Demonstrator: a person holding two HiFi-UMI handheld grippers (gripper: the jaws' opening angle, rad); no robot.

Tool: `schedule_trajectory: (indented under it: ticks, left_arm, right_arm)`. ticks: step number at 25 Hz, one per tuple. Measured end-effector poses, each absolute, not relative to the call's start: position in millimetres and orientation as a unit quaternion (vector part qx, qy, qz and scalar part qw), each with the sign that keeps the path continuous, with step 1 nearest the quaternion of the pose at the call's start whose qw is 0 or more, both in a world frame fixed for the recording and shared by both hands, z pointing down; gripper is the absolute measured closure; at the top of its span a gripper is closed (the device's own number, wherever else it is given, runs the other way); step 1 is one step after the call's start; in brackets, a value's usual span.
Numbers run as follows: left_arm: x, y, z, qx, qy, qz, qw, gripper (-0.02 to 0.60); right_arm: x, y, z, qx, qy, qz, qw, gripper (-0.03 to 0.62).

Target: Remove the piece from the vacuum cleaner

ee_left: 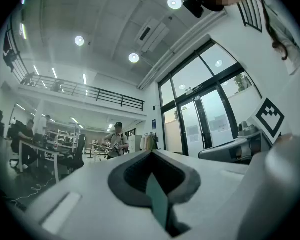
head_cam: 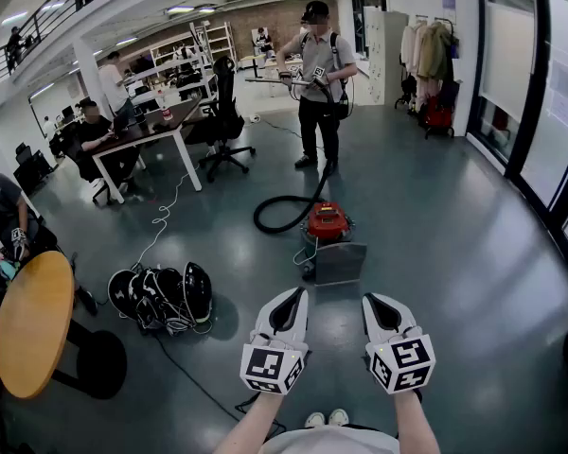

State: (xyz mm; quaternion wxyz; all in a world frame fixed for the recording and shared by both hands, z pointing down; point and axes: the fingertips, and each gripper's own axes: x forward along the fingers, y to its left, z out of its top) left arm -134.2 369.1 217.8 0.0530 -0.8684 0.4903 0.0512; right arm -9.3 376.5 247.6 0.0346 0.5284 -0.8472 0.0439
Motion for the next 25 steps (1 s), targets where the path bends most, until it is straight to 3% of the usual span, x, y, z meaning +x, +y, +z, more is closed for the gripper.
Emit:
schedule_trajectory:
  ticks: [25]
  left_arm:
    - [-116.4, 329.9, 212.6, -0.862, 0.502, 0.05, 0.052, 0.581]
  right_arm:
    - [15.9, 332.7, 244.2, 0.518, -0.853, 0.061, 0.016, 0.568]
